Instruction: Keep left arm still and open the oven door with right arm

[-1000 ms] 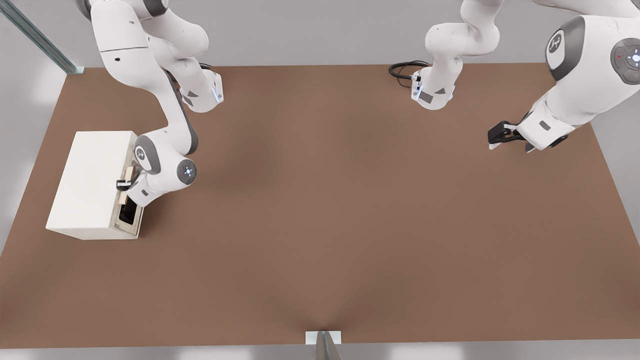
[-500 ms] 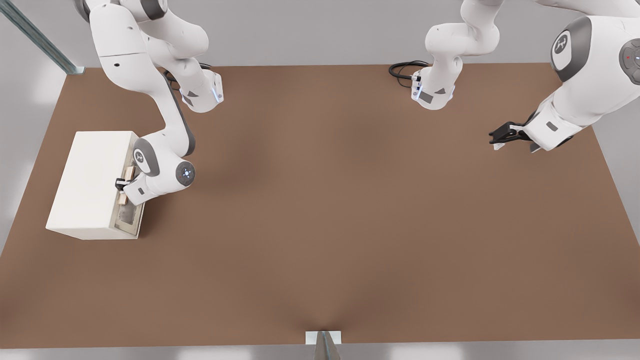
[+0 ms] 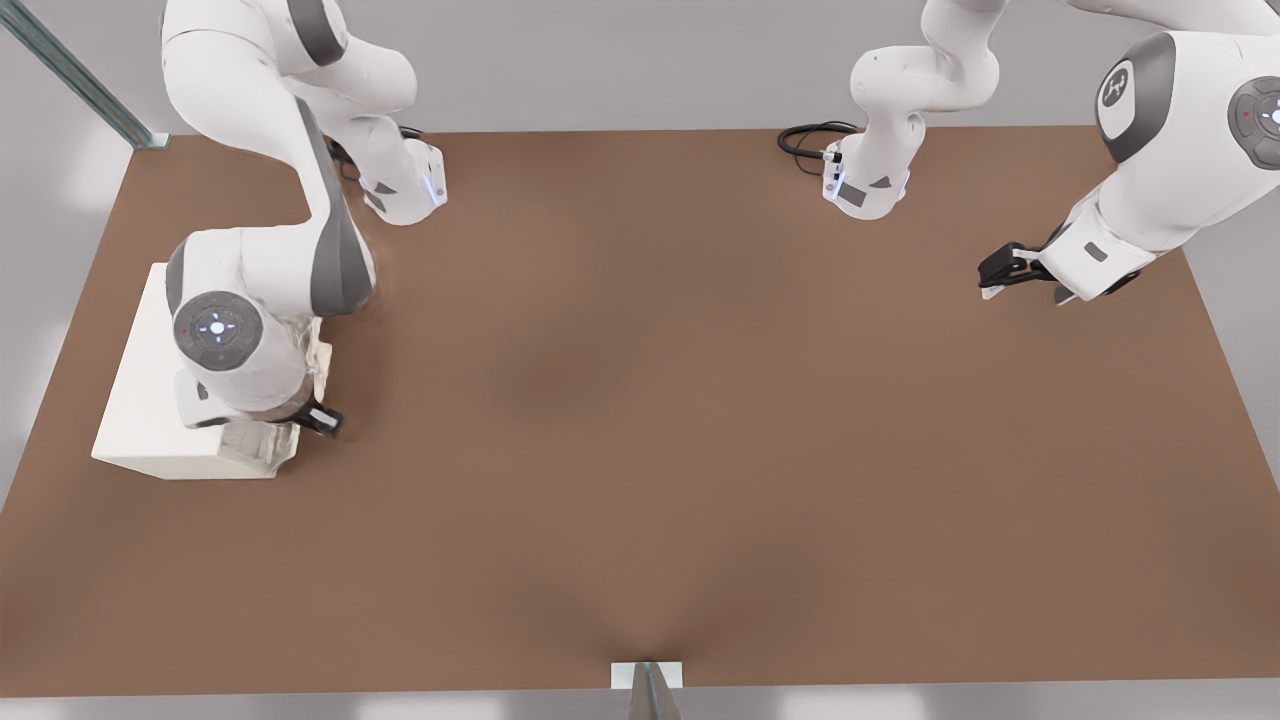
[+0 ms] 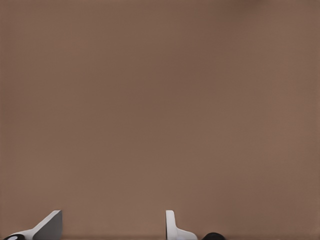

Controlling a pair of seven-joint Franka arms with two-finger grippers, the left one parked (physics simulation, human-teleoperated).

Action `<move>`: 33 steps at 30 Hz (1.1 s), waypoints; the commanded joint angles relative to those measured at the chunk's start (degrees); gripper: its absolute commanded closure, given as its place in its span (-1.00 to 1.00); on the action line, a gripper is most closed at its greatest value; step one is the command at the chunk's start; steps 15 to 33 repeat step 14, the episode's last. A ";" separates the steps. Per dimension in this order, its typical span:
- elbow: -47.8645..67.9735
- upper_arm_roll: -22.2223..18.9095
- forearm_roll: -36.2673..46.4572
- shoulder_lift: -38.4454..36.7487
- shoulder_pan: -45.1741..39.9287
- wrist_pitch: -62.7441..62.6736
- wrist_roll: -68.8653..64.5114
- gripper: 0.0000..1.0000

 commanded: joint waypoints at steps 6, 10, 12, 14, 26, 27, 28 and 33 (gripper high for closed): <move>-2.88 1.27 13.25 -6.94 -6.30 2.92 -37.66 -1.00; -3.85 1.27 13.07 -7.38 -6.65 4.33 -37.84 -1.00; -3.85 1.27 12.98 -7.29 -6.73 4.59 -37.75 -1.00; -3.85 1.27 12.63 -7.12 -6.91 4.68 -37.84 -1.00; -3.85 1.27 12.63 -7.12 -6.91 4.68 -37.84 -1.00; -3.85 1.27 12.63 -7.12 -6.91 4.68 -37.84 -1.00; -3.85 1.27 12.63 -7.12 -6.91 4.68 -37.84 -1.00; -3.85 1.27 12.63 -7.12 -6.91 4.68 -37.84 -1.00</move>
